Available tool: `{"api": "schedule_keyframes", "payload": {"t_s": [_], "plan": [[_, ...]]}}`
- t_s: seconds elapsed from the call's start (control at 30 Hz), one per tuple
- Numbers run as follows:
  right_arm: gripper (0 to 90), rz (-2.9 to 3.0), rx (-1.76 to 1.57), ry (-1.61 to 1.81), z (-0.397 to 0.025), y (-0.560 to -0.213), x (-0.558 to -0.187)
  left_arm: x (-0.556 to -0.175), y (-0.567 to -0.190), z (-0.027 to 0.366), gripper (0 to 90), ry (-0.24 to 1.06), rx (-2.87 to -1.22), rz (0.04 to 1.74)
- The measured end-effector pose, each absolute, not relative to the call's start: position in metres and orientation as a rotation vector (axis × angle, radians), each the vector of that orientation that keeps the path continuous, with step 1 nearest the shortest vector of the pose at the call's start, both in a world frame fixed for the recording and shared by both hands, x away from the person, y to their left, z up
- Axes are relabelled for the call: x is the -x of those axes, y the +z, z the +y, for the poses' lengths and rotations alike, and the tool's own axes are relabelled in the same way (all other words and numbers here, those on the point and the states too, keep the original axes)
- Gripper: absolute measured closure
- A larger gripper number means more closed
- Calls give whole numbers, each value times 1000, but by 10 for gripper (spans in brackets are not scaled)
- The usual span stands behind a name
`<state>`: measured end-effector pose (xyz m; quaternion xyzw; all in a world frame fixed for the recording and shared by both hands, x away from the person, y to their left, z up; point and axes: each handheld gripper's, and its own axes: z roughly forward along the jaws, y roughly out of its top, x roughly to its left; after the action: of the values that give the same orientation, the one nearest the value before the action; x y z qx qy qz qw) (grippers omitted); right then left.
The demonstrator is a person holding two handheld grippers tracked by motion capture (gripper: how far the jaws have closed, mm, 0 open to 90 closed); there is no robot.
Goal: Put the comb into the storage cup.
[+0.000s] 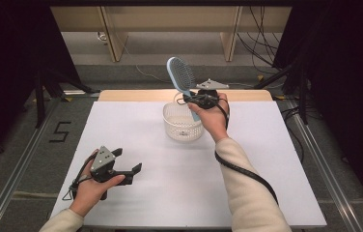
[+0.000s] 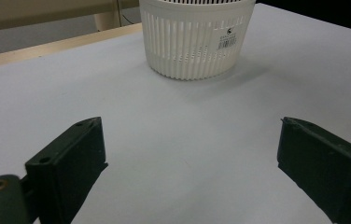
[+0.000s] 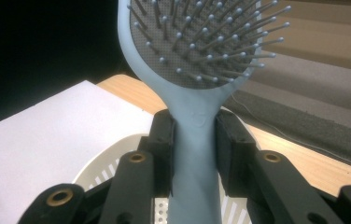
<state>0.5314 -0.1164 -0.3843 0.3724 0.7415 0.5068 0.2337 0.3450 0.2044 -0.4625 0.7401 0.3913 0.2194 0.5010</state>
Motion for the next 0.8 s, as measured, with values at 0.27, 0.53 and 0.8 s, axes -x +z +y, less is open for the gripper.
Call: {"api": "schedule_keyframes", "payload": {"t_s": [0.27,0.53,0.8], "plan": [[703,2036,-1012,1382,-115,-385,-532,-345,-463,204,73,531,-1789,946],[703,2035,-1007,1378,-115,-387,-532,-345,-463,204,73,531,-1789,945],[703,2034,-1000,1367,-116,-389,-533,-345,-462,204,73,531,-1789,945]]}}
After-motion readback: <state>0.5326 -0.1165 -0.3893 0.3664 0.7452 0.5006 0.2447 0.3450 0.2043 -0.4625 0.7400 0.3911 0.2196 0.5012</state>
